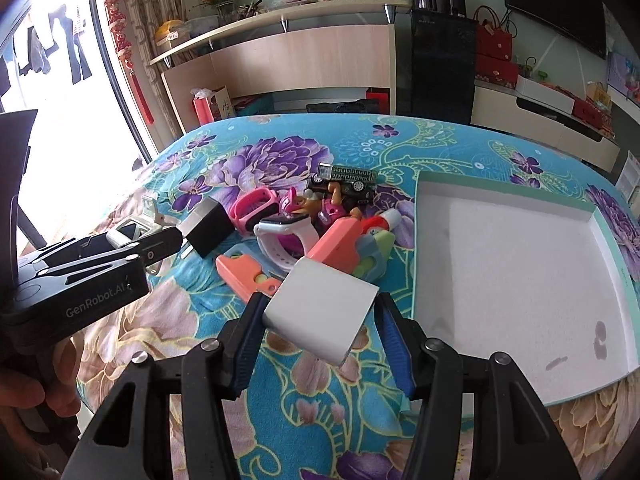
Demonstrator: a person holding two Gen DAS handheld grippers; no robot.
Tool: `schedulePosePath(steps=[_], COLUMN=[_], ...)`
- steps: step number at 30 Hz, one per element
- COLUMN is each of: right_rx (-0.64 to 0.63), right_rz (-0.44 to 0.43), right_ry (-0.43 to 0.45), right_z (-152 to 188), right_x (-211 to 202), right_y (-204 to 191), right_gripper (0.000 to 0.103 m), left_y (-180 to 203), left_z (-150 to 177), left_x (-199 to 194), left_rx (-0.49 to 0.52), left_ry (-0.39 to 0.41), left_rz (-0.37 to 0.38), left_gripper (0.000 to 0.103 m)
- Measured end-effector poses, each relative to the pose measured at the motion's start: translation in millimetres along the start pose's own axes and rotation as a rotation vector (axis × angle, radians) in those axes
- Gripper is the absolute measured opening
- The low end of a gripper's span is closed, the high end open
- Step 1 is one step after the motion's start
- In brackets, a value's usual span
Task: Organize rigid objects
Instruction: 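Carry both items into the white tray and open both tools to release them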
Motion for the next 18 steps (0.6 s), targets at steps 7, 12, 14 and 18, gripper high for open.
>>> schedulePosePath(steps=[7,12,14,18], right_rx=[0.083,0.123,0.122,0.113], right_rz=[0.150,0.241,0.247,0.268], right_ry=[0.011,-0.017,-0.025,-0.036], right_z=[-25,-39,-41,-41], right_x=[6,15,19,26], right_y=[48,87,102,131], right_gripper=[0.057,0.057,0.057,0.057], left_y=[40,83,100,129], left_z=[-23,-29,-30,-32], left_x=[5,20,28,45], left_rx=[0.008,0.036,0.047,0.070], left_ry=[-0.008,-0.038,-0.057,-0.092], left_rz=[0.053,0.090,0.109,0.131], left_gripper=[0.056,0.056,0.056,0.056])
Point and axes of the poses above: each gripper's, at about its wrist camera, not at the fingertips, and x roughly the way its jaws point, y to its right, z to its underside, the point moved 1 cm from there along x, roughly the way its jaws point, and after that the axes turned 10 degrees about y, right-handed, at the moved point
